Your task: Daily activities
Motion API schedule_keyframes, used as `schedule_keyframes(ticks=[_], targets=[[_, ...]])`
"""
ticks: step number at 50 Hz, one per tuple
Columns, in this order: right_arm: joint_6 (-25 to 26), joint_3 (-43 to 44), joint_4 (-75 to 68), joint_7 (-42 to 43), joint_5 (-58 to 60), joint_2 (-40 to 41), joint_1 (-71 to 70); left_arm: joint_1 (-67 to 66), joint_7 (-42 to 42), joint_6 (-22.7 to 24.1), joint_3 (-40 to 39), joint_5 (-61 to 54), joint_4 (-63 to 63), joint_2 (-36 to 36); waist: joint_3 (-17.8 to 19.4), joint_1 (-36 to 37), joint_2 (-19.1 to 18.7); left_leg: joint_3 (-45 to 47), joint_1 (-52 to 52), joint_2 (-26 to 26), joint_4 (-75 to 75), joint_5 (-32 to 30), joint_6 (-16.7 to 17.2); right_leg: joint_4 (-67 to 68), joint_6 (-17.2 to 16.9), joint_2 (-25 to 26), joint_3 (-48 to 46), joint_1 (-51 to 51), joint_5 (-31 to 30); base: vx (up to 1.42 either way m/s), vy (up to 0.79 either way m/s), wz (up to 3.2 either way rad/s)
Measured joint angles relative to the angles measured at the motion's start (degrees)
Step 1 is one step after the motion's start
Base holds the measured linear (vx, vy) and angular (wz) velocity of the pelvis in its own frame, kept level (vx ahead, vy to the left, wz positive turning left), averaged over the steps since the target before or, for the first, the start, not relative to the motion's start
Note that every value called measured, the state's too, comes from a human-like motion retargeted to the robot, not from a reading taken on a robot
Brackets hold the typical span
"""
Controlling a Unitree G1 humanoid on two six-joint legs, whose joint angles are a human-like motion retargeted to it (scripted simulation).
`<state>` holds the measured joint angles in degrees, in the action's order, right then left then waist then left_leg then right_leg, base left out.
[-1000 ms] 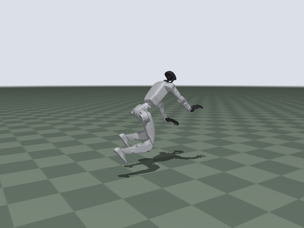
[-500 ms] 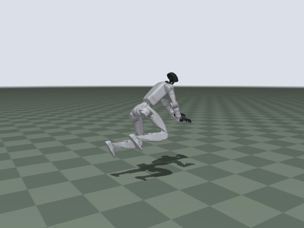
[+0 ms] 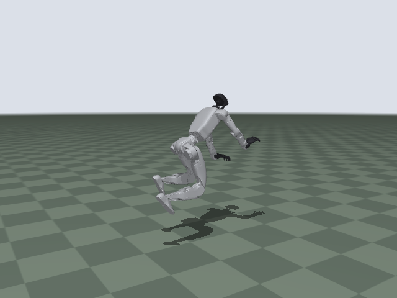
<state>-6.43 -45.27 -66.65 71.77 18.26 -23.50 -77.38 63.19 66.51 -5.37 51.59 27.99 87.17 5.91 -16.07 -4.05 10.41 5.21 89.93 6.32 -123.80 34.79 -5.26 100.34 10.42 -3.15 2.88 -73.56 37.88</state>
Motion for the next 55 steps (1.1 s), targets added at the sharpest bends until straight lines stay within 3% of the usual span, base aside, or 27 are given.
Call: schedule_keyframes(ticks=[4,8,17,24,27,33,37,40,45,50,55], targets=[[1.03,-0.74,-4.27,1.09,-0.11,1.38,-1.45,-2.97,1.35,-1.33,0.84,2.37,-0.24,0.25,4.1,-0.06,2.91,3.19,0.02,-1.1,-1.26,2.27,0.09,-6.21,-1.03,1.1,1.5,9.41,-2.52,0.29,-0.06,0.09],[2.71,-0.99,-6.94,3.83,2.35,3.58,-0.8,-6.15,2.15,-2.81,0.97,4.94,-1.59,0.93,5.31,-0.18,4.27,4.91,0.01,-2.14,-0.1,1.8,0.59,-12.46,-2.23,1.68,2.28,15.65,-4.87,0.31,-0.03,-0.03],[6.32,0.26,-12.84,8.21,8.49,8.32,2.8,-11.61,1.0,-4.93,-0.52,9.3,-9.8,5.41,0.85,0.05,2.66,5.19,-0.68,-4.92,7.03,-1.36,1.77,-23.26,-4.78,2.26,3.07,19.33,-11.75,0.33,0.02,-0.06],[7.18,0.87,-15.15,9.89,10.97,11.06,6.5,-5.05,0.77,-4.96,-5.88,6.12,-21.41,9.52,-0.67,2.57,-2.2,4.14,-6.23,-5.2,15.7,0.55,1.76,-17.56,-5.68,-0.76,0.22,14.44,-18.96,0.33,0.07,-0.8],[6.87,-0.24,-14.64,10.54,11.9,11.93,7.83,1.71,-0.36,-4.58,-8.86,2.97,-21.97,11.68,-0.19,3.25,-5.72,2.17,-8.7,-4.5,19.34,1.15,1.91,-7.51,-6.41,-2.37,-1.79,7.49,-17.08,0.29,0.09,-1.21],[4.63,-5.57,-12.63,9.64,15.75,12.67,11.33,11.99,-3.71,-1.79,-10.18,-2.28,-10.43,13.82,0.92,5.12,-13.06,-3.92,-13.48,-0.84,22.92,2.27,2.14,15.17,-5.95,-2.47,-4.3,-14.15,-5.19,0.24,0.11,-1.38],[3.36,-8.11,-10.87,8.67,18.6,12.1,15.04,12.59,-4.69,-0.37,-9.29,-2.2,-4.2,11.82,6.79,5.41,-16.46,-6.93,-23.76,1.01,23.82,4.37,2.01,21.06,-6.75,-1.59,-5.96,-16.39,-1.01,0.25,0.13,0.36],[2.73,-8.98,-8.96,8.18,19.76,11.55,17.55,11.63,-4.86,0.09,-8.5,-0.9,-2.11,9.84,8.57,5.44,-17.36,-7.05,-29.14,1.51,24.86,4.13,1.42,21.36,-7.06,-0.43,-6.61,-16.39,-0.82,0.26,0.1,0.5],[2.31,-8.78,-4.07,8.0,20.13,9.51,20.83,8.48,-4.6,0.27,-6.86,2.14,-0.95,7.06,5.05,5.85,-15.74,-6.5,-30.2,0.1,25.29,-7.53,6.87,17.59,-7.16,2.27,-6.09,-16.39,-3.12,0.26,0.07,0.1],[2.12,-6.71,1.81,7.78,18.15,6.19,20.48,5.12,-5.84,0.1,-4.94,3.48,-0.31,4.57,-1.39,5.32,-11.15,-4.49,-22.1,0.8,21.21,-12.17,6.07,10.9,-3.9,1.53,-4.38,-15.39,-1.69,0.25,0.05,0.31],[3.24,-3.58,2.78,7.12,13.89,3.12,13.52,1.04,-6.84,-0.36,-2.39,3.67,1.06,2.17,-3.16,3.4,-5.68,-1.7,-12.93,0.71,11.99,-9.33,4.12,4.15,1.42,-1.65,-3.35,-8.19,2.73,0.25,-0.01,1.29]])
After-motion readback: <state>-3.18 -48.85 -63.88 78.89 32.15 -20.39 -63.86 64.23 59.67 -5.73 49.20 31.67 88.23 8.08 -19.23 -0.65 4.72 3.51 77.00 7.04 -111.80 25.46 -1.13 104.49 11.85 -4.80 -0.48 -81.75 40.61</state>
